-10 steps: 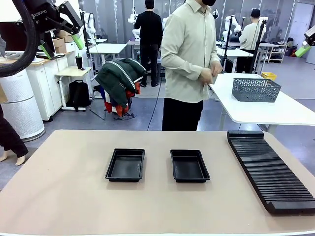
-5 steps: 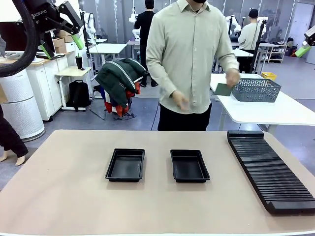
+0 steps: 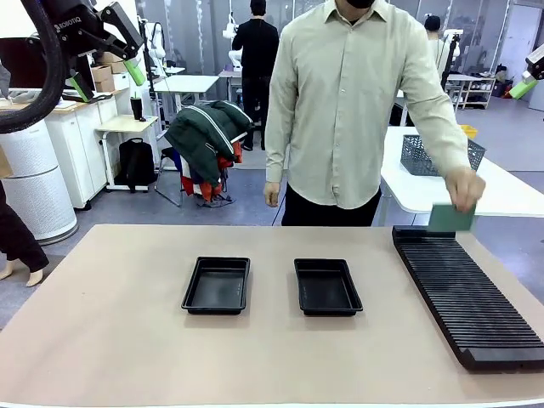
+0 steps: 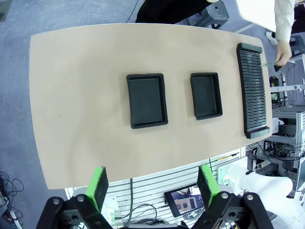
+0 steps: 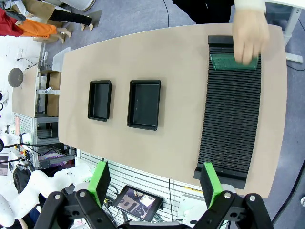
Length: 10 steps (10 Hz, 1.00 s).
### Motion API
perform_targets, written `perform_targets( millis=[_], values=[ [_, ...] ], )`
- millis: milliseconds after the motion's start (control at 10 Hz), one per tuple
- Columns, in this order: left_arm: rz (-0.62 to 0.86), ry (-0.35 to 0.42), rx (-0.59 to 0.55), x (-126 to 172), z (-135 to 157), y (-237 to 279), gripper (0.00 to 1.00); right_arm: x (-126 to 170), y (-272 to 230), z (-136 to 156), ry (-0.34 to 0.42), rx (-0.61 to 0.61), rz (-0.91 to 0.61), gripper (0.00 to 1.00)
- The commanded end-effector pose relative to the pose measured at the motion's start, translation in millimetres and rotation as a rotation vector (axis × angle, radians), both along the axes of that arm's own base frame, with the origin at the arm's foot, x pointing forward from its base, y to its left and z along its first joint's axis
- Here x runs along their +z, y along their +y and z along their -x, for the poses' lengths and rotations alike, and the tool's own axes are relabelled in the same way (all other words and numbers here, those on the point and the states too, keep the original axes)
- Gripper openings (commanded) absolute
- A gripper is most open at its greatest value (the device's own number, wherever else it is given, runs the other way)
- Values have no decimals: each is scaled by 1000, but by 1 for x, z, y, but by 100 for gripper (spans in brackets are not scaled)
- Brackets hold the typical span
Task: Inspect and transfer BCBs to ESD trays.
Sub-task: Pick up the Blank PCB from the PCB Rack and place it in the left ESD tray.
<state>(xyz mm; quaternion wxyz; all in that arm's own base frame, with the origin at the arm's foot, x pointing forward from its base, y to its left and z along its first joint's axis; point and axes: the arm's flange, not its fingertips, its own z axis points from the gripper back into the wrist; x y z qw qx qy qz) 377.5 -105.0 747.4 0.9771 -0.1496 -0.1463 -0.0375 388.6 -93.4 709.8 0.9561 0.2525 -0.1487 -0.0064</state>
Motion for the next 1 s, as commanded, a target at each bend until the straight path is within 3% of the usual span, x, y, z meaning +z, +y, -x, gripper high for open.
perform_targets(
  millis=[0, 900],
  values=[
    [0, 1, 1, 0, 0, 0, 100, -1, 0, 0, 1, 0, -3, 100],
    [0, 1, 1, 0, 0, 0, 100, -1, 0, 0, 1, 0, -3, 100]
  ],
)
